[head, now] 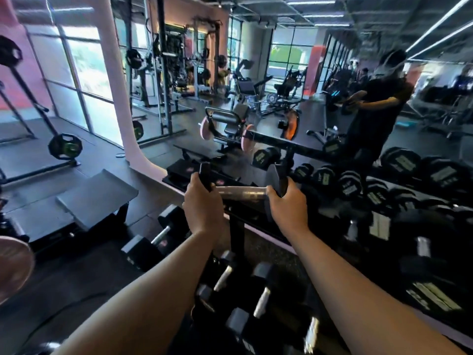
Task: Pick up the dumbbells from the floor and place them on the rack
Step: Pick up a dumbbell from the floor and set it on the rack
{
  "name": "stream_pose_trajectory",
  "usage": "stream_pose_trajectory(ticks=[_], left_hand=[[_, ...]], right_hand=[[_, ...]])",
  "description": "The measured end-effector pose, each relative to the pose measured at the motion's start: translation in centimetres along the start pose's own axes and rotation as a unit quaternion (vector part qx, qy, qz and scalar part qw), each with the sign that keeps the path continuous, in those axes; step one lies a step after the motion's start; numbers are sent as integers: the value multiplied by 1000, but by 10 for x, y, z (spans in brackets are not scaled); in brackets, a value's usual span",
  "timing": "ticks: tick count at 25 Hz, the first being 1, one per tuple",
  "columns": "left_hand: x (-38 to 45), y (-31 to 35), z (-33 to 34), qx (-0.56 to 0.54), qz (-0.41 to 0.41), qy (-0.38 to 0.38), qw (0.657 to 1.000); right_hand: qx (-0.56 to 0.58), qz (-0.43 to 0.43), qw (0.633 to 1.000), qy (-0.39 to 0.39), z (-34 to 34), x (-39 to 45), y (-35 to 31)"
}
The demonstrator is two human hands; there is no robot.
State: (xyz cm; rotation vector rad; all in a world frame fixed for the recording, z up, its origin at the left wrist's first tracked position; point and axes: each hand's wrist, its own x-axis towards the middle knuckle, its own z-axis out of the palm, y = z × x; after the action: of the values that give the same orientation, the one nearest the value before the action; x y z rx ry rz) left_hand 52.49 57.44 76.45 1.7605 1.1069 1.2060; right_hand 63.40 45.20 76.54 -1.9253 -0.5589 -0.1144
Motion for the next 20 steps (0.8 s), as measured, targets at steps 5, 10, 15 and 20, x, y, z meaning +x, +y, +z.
stream_pose_trajectory(ticks=[5, 10, 15, 20], left_hand=[[95, -13, 74, -5, -13, 28, 999], [172, -26, 148, -13, -45, 63, 997], [239, -52, 199, 3, -80, 99, 992], [318, -105, 243, -25, -148, 128, 980]], right_hand=[[2, -30, 999, -21, 71, 112, 11], [-3, -59, 997, -52, 130, 217, 33], [-16, -98, 988, -115, 199, 307, 48], [-44, -122, 973, -191, 294, 380, 58]])
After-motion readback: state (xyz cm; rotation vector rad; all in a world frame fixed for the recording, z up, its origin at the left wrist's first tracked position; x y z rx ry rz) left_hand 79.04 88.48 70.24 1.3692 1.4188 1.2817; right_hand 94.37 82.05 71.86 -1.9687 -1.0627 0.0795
